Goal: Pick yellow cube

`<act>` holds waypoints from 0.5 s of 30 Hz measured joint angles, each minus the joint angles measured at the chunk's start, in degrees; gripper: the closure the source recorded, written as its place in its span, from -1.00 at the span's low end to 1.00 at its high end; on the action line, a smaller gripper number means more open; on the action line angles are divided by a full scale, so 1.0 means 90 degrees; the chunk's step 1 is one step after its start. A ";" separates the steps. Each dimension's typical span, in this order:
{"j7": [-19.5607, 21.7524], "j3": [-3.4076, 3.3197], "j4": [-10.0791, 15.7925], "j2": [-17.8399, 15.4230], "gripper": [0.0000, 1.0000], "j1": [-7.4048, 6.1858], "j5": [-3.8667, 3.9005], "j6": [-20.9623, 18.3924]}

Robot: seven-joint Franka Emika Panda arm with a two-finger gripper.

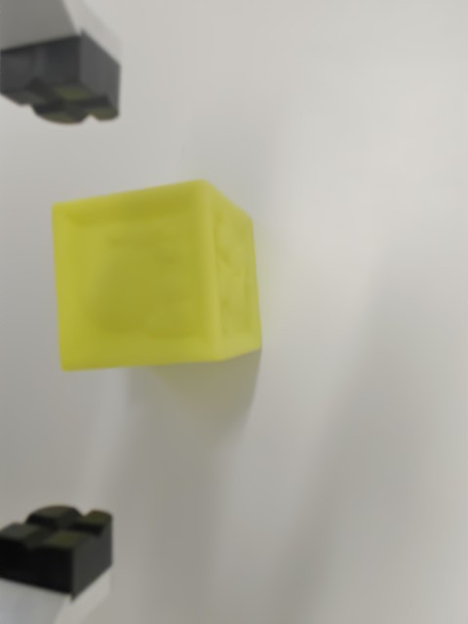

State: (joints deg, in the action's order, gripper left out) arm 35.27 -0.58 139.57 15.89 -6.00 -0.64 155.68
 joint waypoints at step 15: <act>-0.0152 0.0000 0.0166 0.0468 -1.00 -0.0105 -0.0005 0.0606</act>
State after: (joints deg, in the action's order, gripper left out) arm 33.90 -0.58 141.06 20.10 -6.95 -0.69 161.14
